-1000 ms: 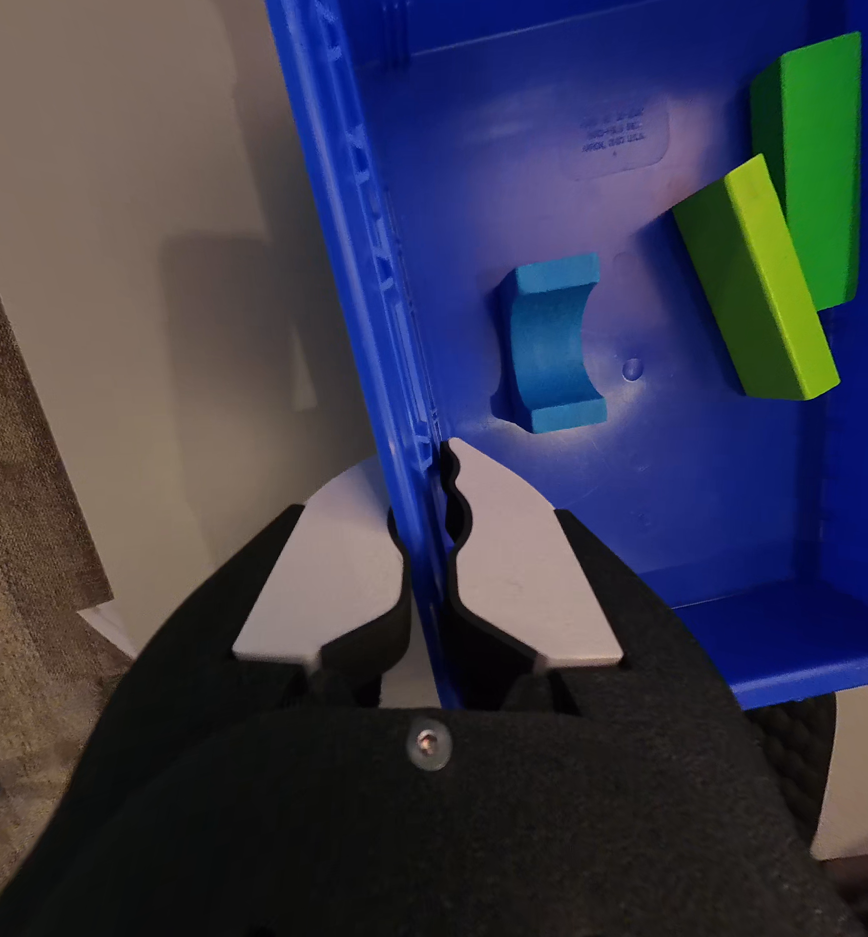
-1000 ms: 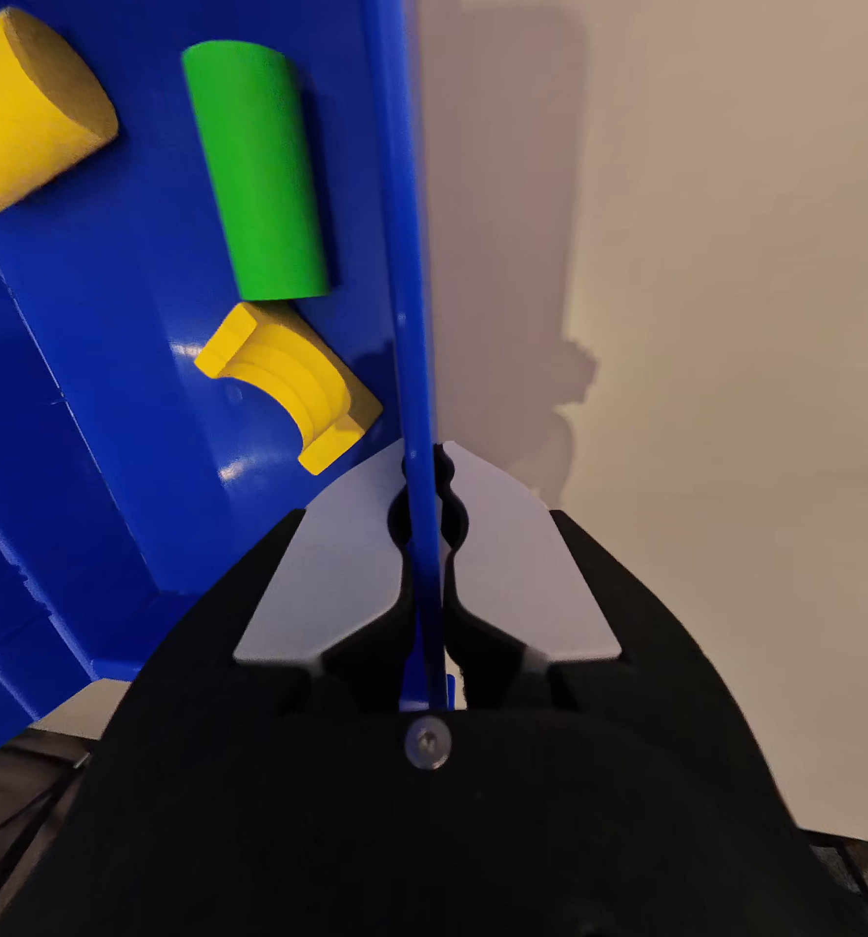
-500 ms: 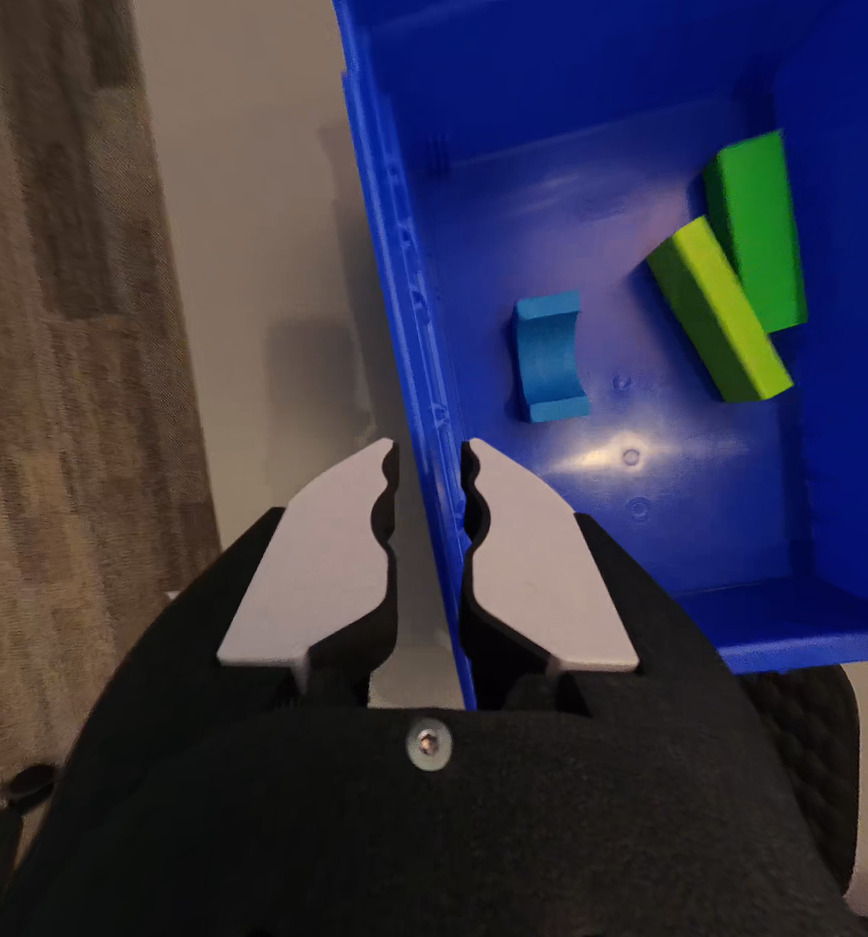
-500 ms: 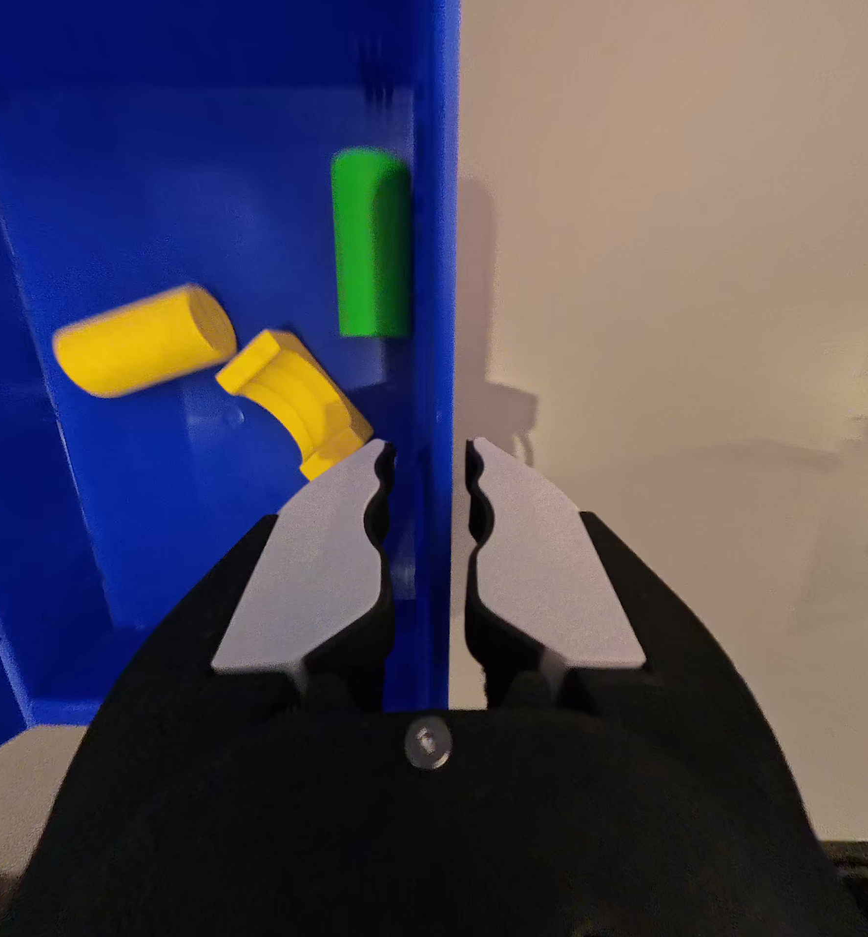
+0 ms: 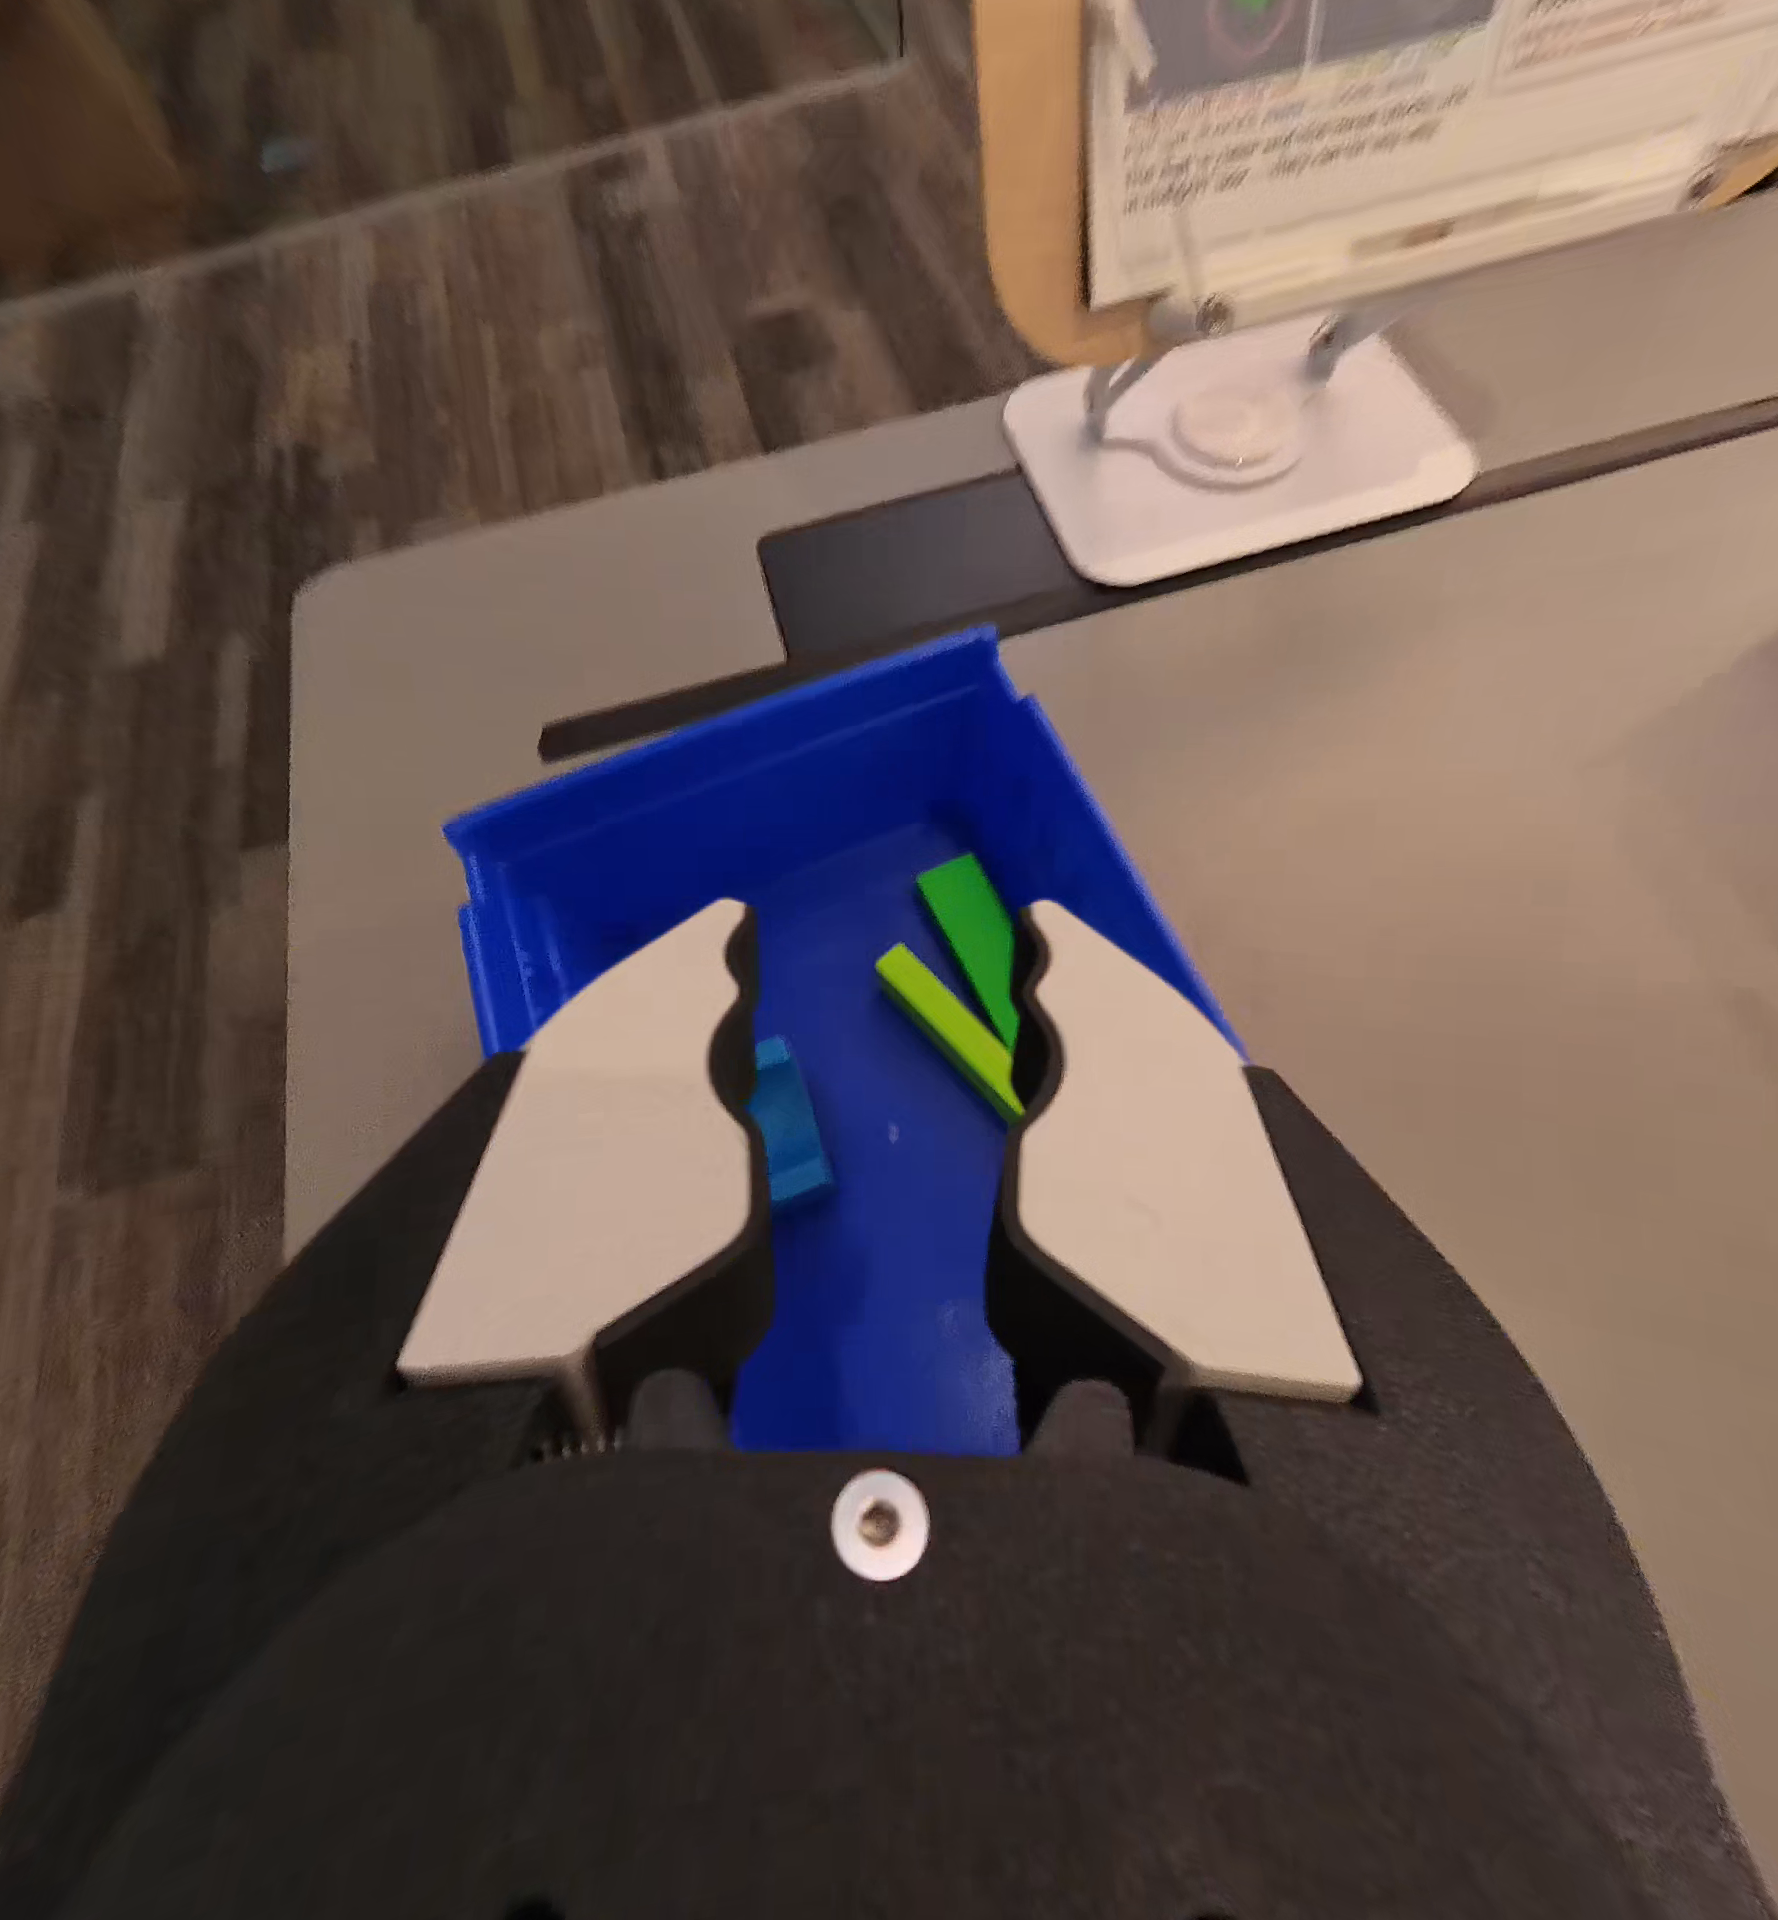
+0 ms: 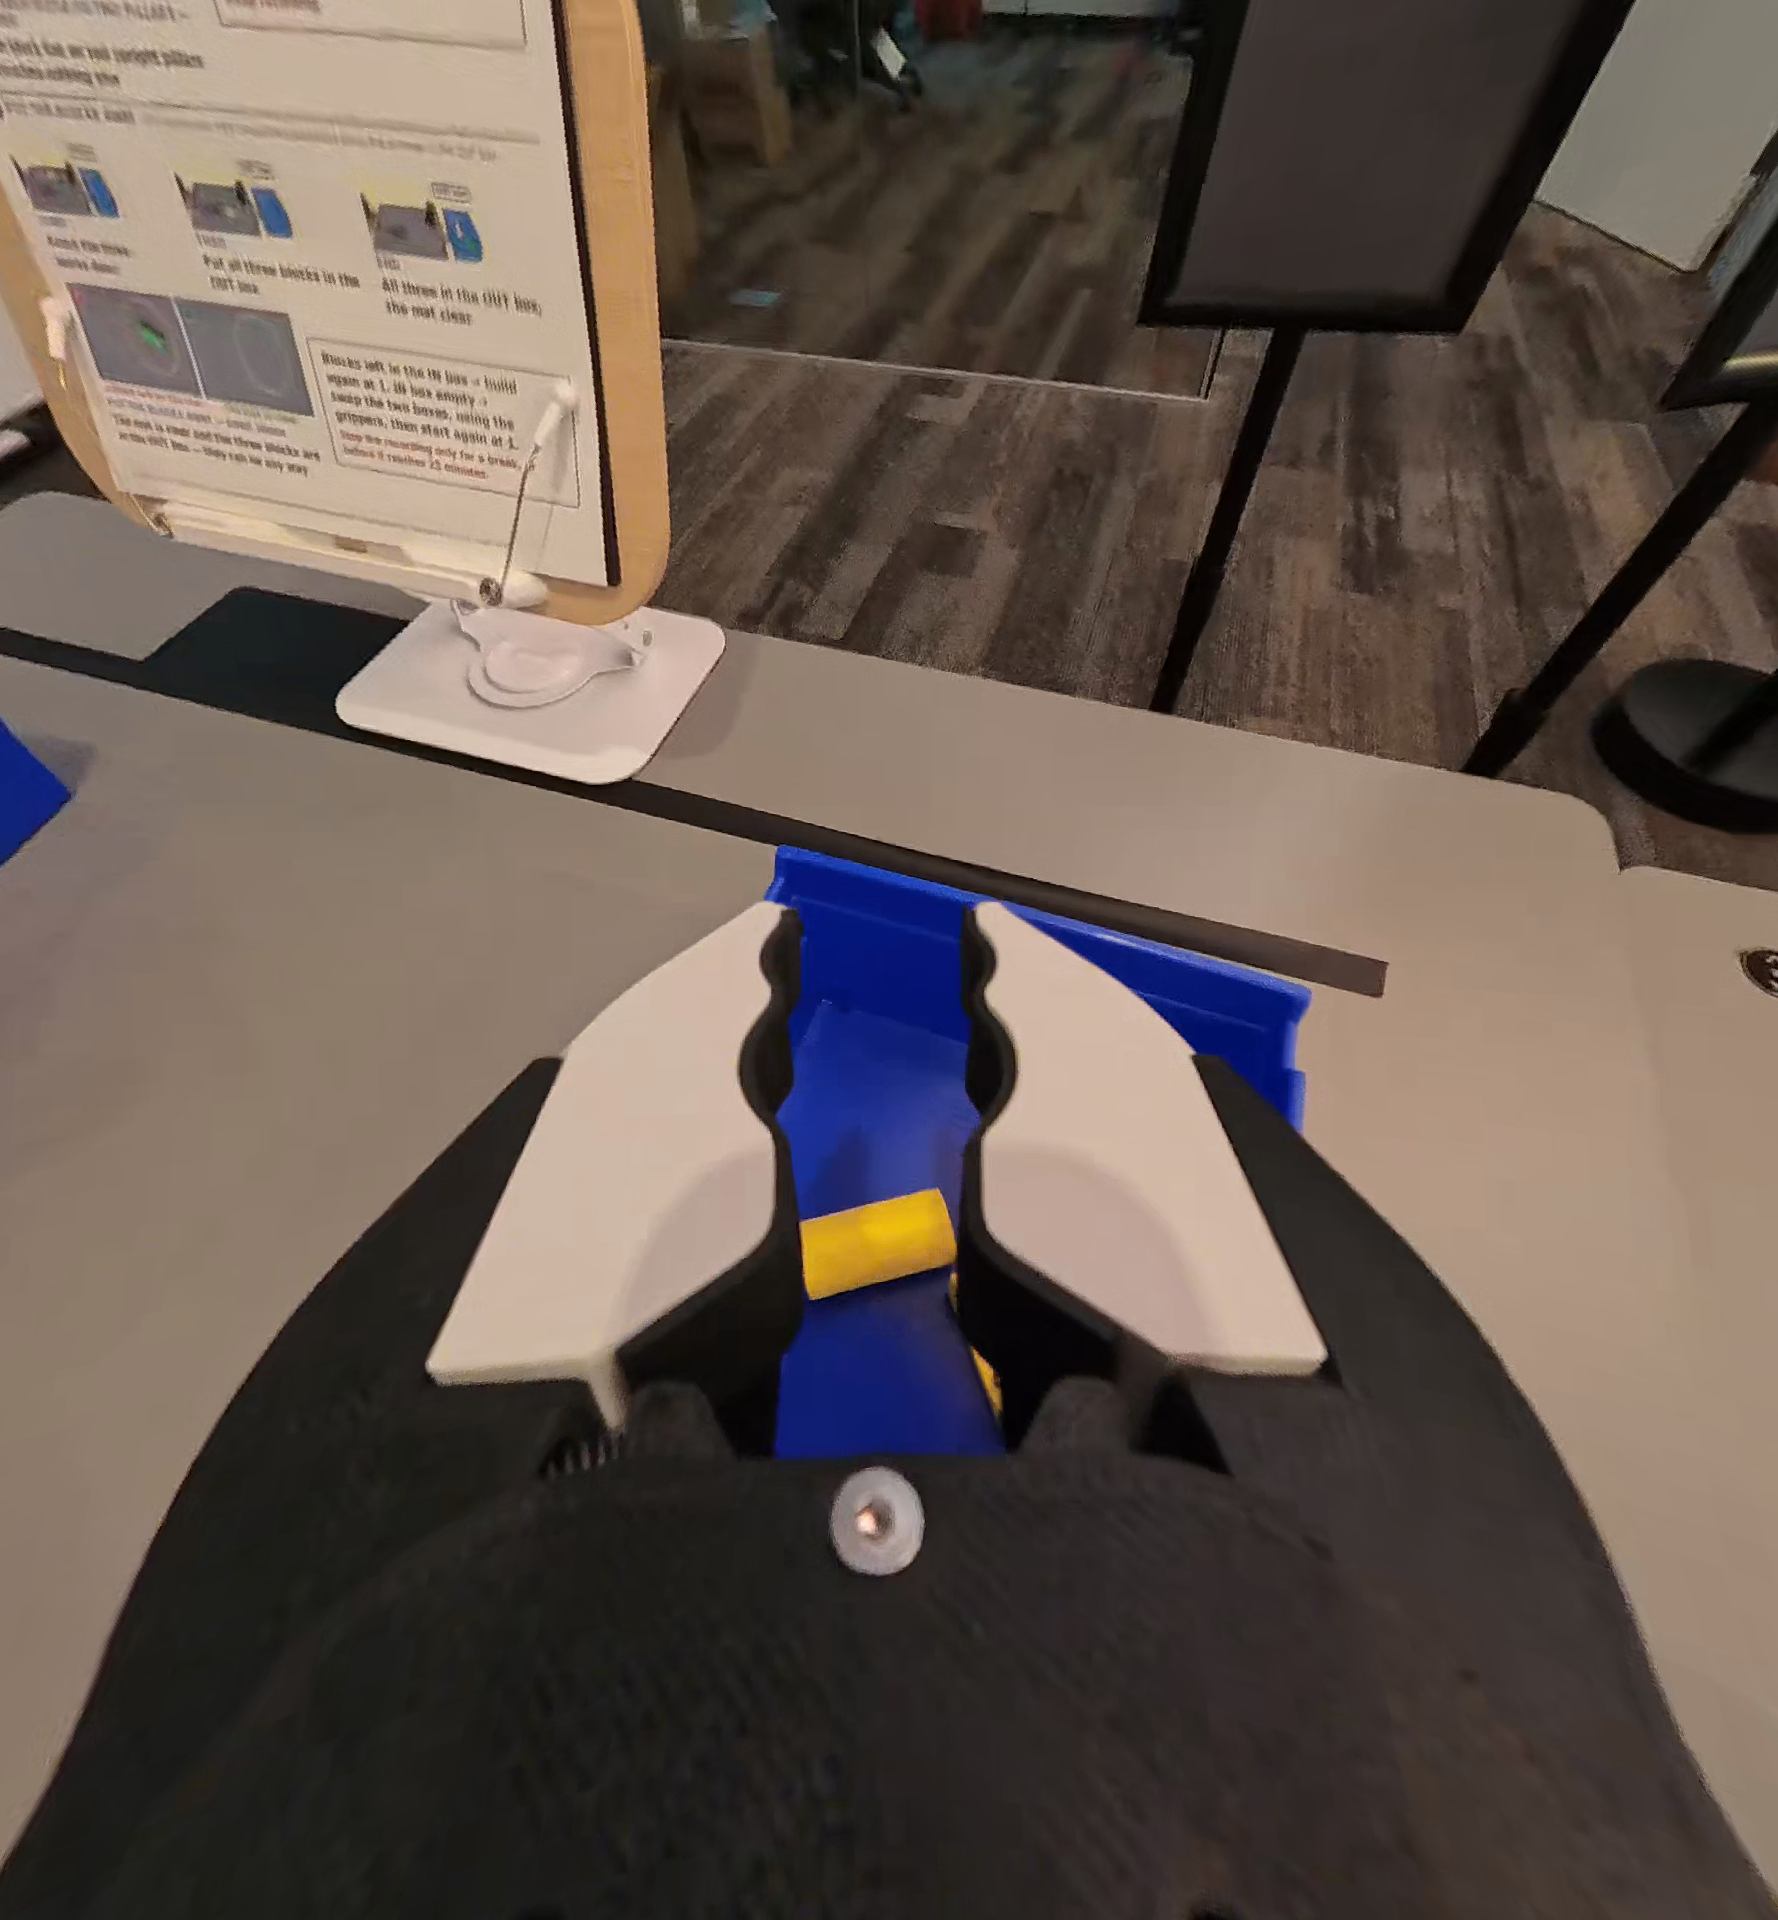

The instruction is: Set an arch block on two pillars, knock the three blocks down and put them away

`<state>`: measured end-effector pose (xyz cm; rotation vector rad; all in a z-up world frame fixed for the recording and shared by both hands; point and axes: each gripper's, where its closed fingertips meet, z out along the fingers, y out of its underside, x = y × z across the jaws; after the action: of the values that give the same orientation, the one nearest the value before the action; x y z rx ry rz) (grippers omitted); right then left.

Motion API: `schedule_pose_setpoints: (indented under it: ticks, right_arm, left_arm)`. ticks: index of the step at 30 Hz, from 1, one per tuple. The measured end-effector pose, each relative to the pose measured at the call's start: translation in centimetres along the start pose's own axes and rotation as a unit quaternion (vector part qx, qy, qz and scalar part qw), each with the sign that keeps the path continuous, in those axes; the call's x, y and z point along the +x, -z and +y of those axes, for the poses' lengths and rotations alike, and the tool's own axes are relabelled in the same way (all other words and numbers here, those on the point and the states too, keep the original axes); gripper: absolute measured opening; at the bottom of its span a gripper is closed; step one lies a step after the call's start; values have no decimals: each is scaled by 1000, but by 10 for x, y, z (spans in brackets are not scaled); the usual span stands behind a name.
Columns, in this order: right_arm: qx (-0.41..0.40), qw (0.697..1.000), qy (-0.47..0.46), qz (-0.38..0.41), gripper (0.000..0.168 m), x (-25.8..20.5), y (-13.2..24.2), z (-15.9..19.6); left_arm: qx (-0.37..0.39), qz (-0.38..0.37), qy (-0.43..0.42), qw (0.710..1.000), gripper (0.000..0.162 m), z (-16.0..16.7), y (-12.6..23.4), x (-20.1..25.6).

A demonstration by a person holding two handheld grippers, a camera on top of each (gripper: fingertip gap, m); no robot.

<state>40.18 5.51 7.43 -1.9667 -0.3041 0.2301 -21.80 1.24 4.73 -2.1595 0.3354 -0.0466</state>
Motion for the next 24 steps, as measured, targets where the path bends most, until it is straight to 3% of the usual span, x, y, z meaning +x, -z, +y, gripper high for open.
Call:
schedule_pose_setpoints:
  ticks: [1, 3, 13, 16, 24]
  right_arm:
    - [-14, 1000, 3, 2, 33, 1, -5, 5]
    - [-45, 999, 10, 13, 36, 4, -14, 16]
    - [-89, 993, 59, 47, 38, -1, -25, 27]
    - [-98, 991, 67, 54, 38, 0, -28, 30]
    - [-130, 984, 97, 71, 38, -1, -36, 40]
  left_arm:
    - [-26, -21, 10, 999, 40, 6, -7, -4]
    - [-78, -55, 33, 995, 44, 21, -22, -7]
    - [-230, 8, 95, 968, 43, 84, -103, 21]
    - [-257, 31, 106, 960, 43, 96, -114, 28]
    - [-341, -15, 79, 936, 47, 133, -124, 18]
